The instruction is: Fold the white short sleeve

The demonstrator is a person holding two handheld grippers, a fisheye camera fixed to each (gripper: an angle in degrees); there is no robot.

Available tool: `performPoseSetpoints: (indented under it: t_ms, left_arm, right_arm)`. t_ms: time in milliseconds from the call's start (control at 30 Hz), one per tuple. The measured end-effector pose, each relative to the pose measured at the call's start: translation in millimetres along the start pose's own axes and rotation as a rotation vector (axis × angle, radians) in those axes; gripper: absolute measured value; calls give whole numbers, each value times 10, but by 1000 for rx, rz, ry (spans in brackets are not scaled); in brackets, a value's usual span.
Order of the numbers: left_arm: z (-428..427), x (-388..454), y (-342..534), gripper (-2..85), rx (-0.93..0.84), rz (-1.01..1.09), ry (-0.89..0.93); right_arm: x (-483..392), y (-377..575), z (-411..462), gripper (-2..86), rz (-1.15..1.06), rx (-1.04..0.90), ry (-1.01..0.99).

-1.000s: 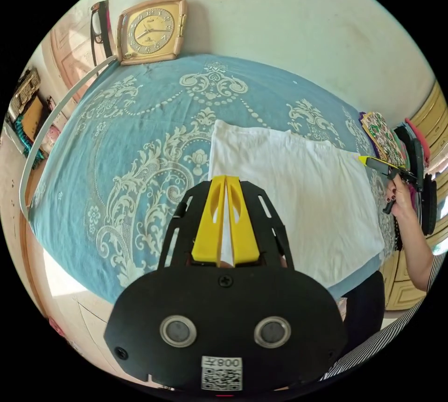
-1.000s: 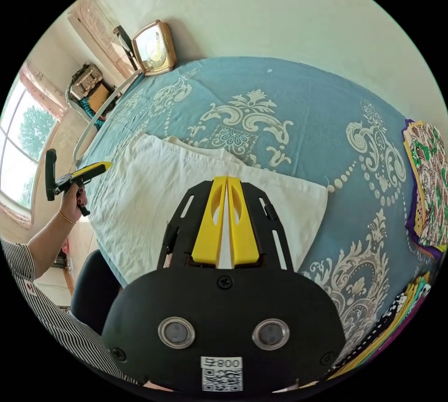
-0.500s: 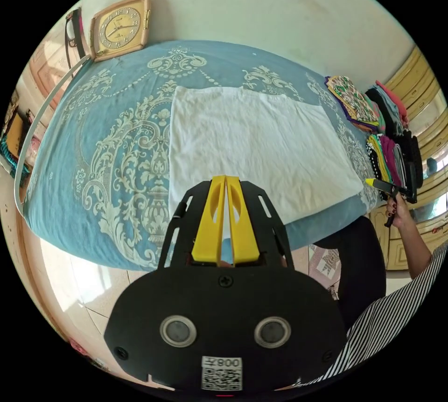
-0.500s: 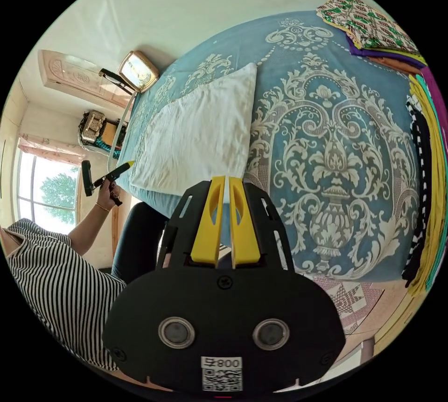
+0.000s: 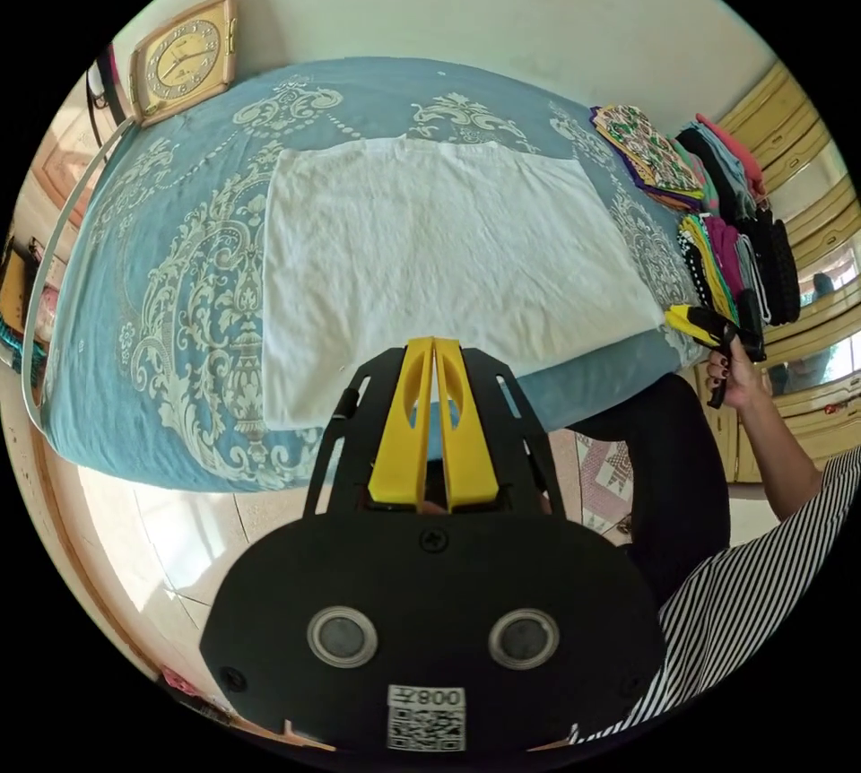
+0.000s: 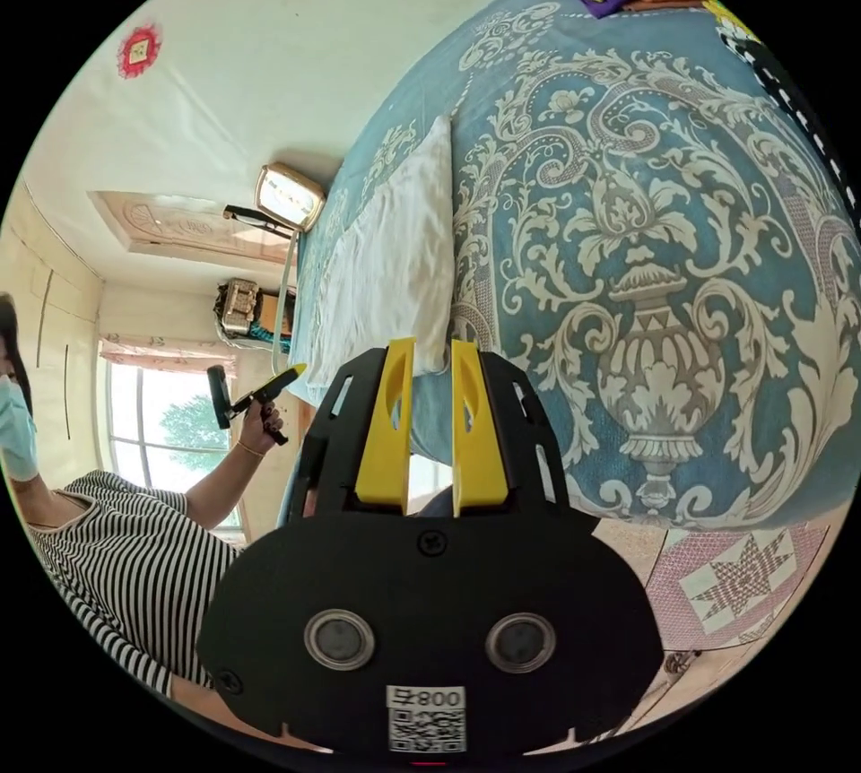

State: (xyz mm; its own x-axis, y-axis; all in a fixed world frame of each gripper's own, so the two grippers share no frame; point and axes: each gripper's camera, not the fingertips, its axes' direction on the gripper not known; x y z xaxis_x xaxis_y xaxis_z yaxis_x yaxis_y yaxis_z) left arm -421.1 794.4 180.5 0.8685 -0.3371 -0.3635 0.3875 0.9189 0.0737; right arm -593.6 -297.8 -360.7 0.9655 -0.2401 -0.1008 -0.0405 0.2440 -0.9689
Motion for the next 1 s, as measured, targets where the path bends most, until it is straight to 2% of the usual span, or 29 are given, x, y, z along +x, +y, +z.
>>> performPoseSetpoints:
  t_ms: [133, 300, 500, 800, 1000]
  left_arm:
    - [20, 560, -104, 1, -21, 101, 77]
    - [51, 1332, -240, 2, -46, 270, 152]
    - [-106, 2363, -483, 9, 26, 491, 219]
    - [-247, 3567, -736, 77, 64, 755, 45]
    - [-179, 4020, -739, 38, 80, 796, -188]
  right_arm:
    - [304, 55, 108, 77, 36, -50, -51]
    - [688, 106, 75, 30, 72, -36, -175]
    - [733, 72, -115, 12, 34, -21, -266]
    - [602, -228, -142, 10, -54, -90, -282]
    - [628, -344, -22, 10, -78, -111, -309]
